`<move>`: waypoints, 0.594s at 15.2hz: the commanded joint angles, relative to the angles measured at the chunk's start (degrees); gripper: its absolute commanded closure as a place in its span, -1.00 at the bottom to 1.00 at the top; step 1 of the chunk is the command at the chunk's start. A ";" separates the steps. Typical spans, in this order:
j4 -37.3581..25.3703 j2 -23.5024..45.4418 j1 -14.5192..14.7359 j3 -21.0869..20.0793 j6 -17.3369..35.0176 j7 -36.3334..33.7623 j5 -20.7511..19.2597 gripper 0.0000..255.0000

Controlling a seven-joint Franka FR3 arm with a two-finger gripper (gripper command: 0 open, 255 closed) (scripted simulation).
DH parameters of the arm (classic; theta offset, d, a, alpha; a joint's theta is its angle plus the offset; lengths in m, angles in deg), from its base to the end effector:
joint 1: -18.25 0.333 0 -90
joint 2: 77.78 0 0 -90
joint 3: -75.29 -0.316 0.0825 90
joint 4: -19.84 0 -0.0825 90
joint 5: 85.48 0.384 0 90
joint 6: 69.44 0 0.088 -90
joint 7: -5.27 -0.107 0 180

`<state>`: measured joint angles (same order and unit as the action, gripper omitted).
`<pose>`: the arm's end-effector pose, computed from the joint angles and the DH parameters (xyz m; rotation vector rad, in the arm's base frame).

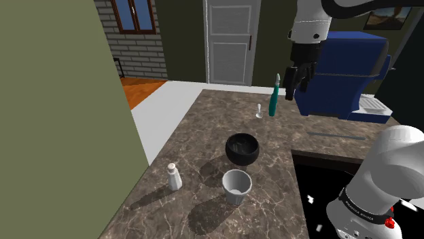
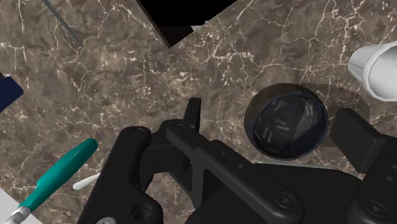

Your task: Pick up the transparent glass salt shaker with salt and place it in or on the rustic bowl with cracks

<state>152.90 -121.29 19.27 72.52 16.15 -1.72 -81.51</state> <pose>0.3049 0.0326 0.5914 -3.1080 0.1047 0.1129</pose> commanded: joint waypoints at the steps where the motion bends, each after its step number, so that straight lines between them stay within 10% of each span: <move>1: 0.00 0.00 0.00 0.00 0.00 0.00 0.00 -1.00; 9: 0.26 9.50 2.79 -7.15 11.50 -5.69 4.57 -1.00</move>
<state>152.87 -113.19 21.73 66.32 25.68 -6.70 -77.44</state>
